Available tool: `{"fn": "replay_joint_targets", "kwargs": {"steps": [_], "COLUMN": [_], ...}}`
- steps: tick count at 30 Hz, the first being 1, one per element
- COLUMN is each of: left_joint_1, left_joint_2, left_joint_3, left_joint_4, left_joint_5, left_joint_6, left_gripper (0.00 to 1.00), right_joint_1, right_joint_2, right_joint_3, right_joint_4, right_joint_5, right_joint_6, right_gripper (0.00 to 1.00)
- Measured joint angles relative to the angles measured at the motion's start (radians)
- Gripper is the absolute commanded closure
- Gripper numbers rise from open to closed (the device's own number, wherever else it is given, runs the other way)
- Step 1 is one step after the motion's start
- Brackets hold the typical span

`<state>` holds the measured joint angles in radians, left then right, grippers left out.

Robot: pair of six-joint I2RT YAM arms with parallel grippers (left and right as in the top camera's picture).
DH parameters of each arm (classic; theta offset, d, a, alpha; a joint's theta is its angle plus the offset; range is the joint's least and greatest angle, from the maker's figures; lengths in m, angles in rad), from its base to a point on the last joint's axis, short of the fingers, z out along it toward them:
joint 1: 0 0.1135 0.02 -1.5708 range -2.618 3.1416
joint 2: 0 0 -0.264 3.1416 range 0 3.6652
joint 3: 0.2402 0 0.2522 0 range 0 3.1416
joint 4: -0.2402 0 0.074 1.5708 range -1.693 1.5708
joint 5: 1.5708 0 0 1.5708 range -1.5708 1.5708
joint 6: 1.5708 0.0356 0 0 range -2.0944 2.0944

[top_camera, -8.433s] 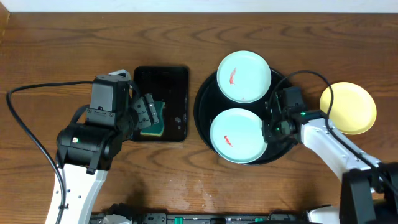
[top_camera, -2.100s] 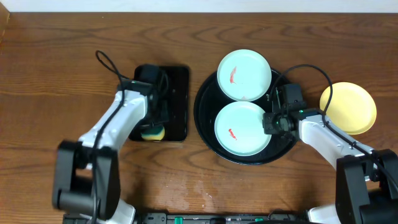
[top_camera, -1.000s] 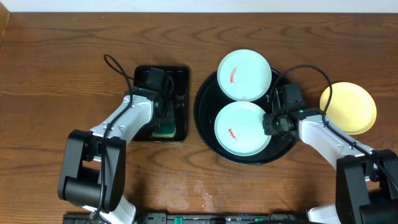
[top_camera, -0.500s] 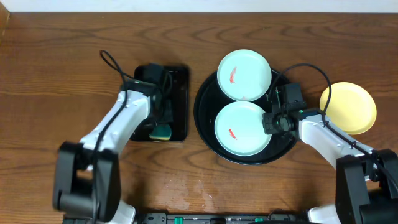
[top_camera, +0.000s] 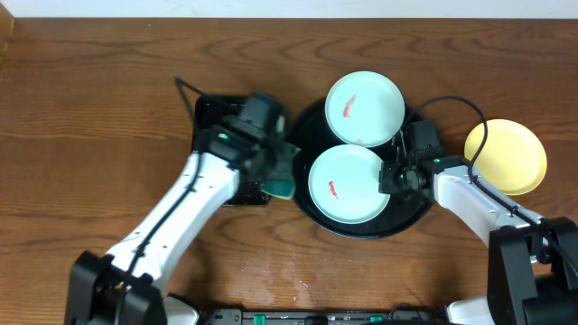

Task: Clean dirty plates on tray and stack at the side
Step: 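Scrub the front pale green plate with the sponge in the left gripper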

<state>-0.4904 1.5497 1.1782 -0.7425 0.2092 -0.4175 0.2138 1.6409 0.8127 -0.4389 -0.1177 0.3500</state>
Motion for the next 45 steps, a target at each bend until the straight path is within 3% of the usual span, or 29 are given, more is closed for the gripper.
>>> {"fn": "replay_joint_targets", "kwargs": {"steps": [11,17,22,30,35,40,45], "left_joint_1": [-0.207,-0.259,-0.253,-0.261,-0.272,-0.270,-0.245], "left_joint_2": [0.259,0.376,0.382,0.383,0.396,0.403,0.429], "left_joint_3": [0.000,0.001,0.027,0.092,0.124,0.124,0.122], "left_joint_4": [0.314,0.452,0.377,0.150,0.097,0.143,0.258], "left_joint_5": [0.041,0.090,0.044,-0.266,-0.368,-0.341,-0.154], "left_joint_6": [-0.198,-0.246,-0.249,-0.251,-0.235,-0.230,-0.227], "left_gripper": [0.92,0.92,0.92,0.92,0.92,0.93,0.93], "right_joint_1": [0.001,0.002,0.002,0.004,0.006,0.006,0.006], "right_joint_2": [0.000,0.000,0.000,0.000,0.000,0.000,0.000], "right_joint_3": [0.003,0.003,0.003,0.003,0.004,0.005,0.005], "right_joint_4": [-0.011,-0.013,-0.014,-0.021,-0.031,-0.034,-0.035], "right_joint_5": [-0.004,0.000,0.001,-0.010,-0.026,-0.032,-0.031], "right_joint_6": [0.005,0.001,0.001,-0.005,-0.014,-0.014,-0.017], "right_gripper": [0.99,0.99,0.99,0.99,0.99,0.99,0.99]}}
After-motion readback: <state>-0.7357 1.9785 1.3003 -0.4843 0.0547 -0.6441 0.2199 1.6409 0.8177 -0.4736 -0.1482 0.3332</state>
